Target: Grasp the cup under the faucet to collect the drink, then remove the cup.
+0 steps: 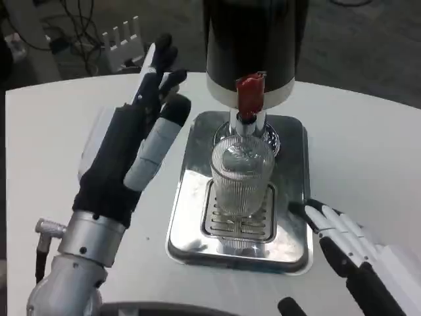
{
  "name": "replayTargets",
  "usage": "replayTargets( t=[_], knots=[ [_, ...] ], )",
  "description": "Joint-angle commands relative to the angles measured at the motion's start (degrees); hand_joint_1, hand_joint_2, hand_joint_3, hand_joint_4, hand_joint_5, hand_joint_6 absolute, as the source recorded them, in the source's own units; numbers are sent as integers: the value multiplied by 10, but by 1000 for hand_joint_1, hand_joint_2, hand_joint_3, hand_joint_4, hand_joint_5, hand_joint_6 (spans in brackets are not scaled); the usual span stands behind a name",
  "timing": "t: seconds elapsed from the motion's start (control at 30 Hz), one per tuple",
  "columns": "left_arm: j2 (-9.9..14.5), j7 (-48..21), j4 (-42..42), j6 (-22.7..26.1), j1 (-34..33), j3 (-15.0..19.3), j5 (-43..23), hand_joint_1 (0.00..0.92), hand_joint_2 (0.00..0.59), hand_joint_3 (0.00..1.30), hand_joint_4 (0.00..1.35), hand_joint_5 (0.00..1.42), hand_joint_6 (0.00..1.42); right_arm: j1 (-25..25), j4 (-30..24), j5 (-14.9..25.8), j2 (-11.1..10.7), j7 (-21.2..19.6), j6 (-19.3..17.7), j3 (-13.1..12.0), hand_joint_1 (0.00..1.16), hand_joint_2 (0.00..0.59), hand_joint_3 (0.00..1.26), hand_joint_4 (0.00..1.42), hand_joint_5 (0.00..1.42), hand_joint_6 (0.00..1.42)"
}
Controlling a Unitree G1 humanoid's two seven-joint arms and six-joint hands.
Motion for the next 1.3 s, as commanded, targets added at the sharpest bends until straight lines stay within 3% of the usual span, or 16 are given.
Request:
replayTargets(
  t=[0.03,0.43,0.7,1.3],
  knots=[
    [1,-32,-4,27,-29,-5,-17,0,96,0,0,60,29,10,-4,5,-1,-9,-3,-2,631,444,67,0,0,0],
    [-2,-85,26,31,-79,-2,-27,0,100,0,17,136,101,12,-3,6,0,-12,-2,-2,632,444,72,0,0,0],
    [-2,-87,48,24,-87,9,-23,0,89,123,139,249,216,6,3,5,1,-12,0,3,632,444,73,0,0,0],
    [-14,-116,116,3,-144,-17,-15,0,88,150,164,286,255,0,11,10,-1,-13,2,0,633,444,73,0,0,0]
  ],
)
